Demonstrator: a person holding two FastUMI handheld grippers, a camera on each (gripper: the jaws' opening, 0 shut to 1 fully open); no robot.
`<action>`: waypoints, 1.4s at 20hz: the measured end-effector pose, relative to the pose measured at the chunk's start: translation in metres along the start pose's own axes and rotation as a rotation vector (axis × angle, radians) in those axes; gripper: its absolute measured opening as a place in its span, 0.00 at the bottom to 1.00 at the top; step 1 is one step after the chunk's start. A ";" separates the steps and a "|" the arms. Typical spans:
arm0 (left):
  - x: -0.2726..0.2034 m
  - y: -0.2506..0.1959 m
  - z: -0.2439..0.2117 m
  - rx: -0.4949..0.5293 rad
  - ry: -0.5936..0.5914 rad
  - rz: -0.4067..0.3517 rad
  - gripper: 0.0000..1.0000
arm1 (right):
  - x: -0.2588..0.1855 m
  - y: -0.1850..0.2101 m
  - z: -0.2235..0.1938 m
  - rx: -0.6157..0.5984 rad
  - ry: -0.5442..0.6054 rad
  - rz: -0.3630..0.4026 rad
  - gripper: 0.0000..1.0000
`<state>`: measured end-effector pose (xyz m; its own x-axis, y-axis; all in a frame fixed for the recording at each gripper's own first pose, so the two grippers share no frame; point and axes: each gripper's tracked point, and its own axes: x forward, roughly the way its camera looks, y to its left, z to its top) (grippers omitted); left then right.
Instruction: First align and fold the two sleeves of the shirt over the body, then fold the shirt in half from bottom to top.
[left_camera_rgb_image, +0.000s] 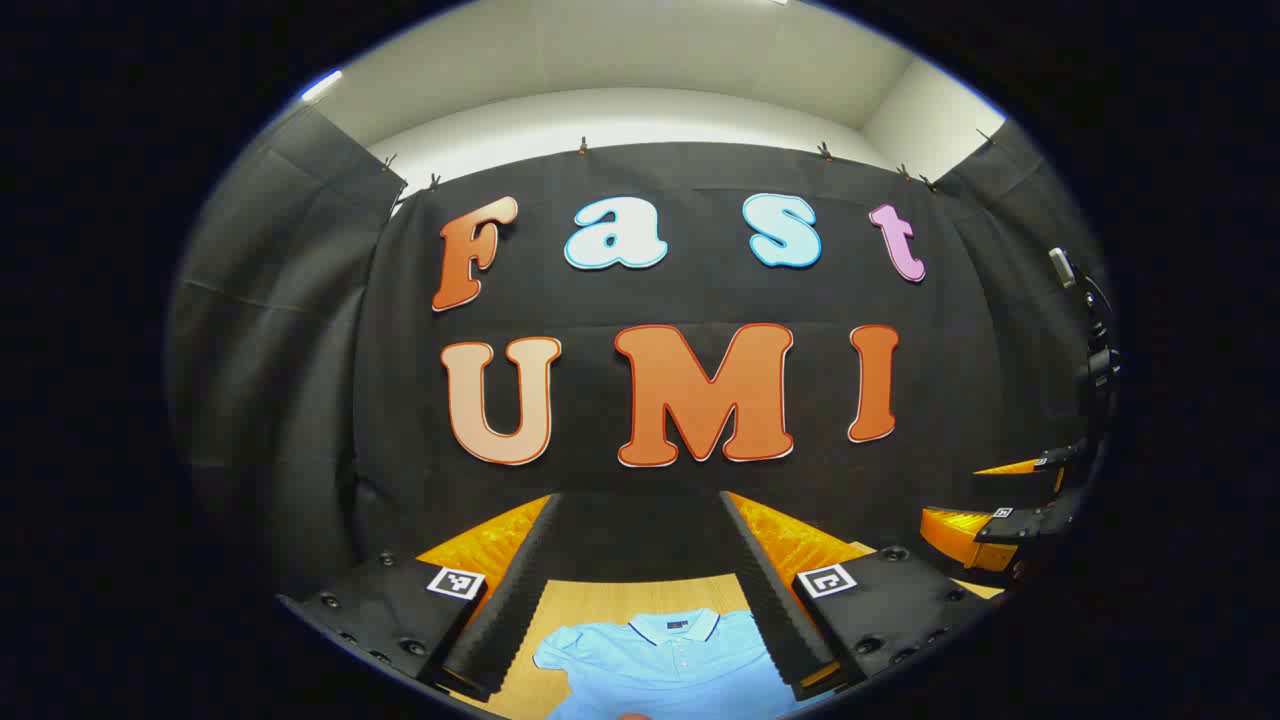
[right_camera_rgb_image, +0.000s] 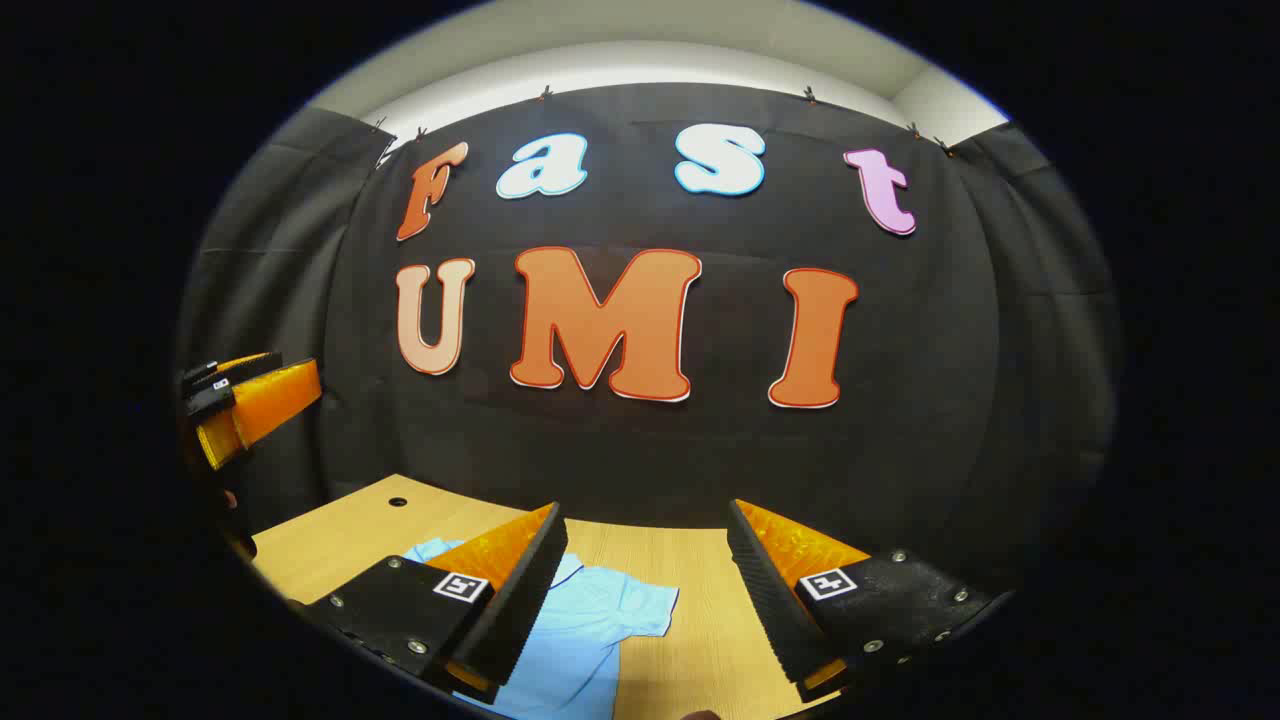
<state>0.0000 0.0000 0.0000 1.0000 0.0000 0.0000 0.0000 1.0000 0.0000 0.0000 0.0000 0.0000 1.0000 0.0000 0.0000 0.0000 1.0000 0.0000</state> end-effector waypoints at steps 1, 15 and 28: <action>0.003 0.001 0.000 0.007 -0.001 -0.001 0.98 | 0.004 0.003 -0.003 -0.007 0.009 0.007 0.97; 0.050 0.020 -0.014 0.029 -0.006 -0.079 1.00 | 0.056 0.011 -0.014 0.013 0.070 -0.081 0.97; 0.076 0.026 -0.042 0.041 0.052 -0.022 1.00 | 0.131 -0.004 -0.098 0.021 0.325 -0.075 0.97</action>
<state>0.0761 0.0260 -0.0424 0.9984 -0.0211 -0.0527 0.0233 0.9989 0.0404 0.1313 -0.0039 -0.0975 0.9449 -0.0708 -0.3197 0.0774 0.9970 0.0081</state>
